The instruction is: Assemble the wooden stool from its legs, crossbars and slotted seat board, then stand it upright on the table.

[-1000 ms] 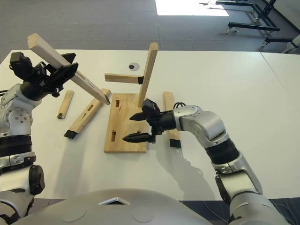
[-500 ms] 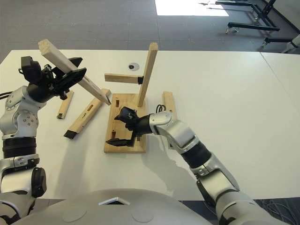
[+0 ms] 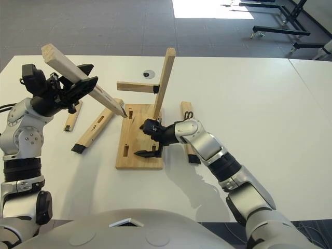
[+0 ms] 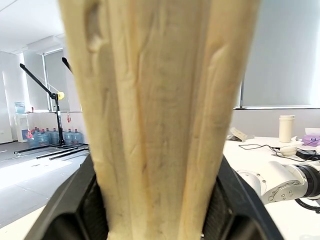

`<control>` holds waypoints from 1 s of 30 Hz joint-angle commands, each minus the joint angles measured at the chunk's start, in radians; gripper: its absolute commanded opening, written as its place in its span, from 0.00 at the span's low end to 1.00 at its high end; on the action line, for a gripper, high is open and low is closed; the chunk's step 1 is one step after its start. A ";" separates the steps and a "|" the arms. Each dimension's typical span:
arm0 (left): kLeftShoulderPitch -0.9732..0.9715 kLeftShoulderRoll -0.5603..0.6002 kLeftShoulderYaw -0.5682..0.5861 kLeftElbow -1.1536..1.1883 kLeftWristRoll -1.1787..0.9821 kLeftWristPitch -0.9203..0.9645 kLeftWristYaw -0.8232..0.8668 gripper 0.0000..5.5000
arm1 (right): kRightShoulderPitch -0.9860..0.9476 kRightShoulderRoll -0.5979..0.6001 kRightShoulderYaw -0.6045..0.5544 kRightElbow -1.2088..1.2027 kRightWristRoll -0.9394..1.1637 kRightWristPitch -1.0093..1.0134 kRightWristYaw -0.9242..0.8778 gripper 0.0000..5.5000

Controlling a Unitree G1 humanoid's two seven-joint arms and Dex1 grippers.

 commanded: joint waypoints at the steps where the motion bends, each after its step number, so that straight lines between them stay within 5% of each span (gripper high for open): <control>1: 0.013 -0.010 -0.016 -0.037 -0.003 0.001 0.016 0.37 | 0.062 -0.052 0.049 -0.004 -0.096 -0.008 -0.012 0.98; 30: 0.107 0.023 0.024 -0.127 -0.037 0.004 0.068 0.37 | 0.089 -0.199 -0.020 -0.010 -0.184 -0.161 0.051 0.98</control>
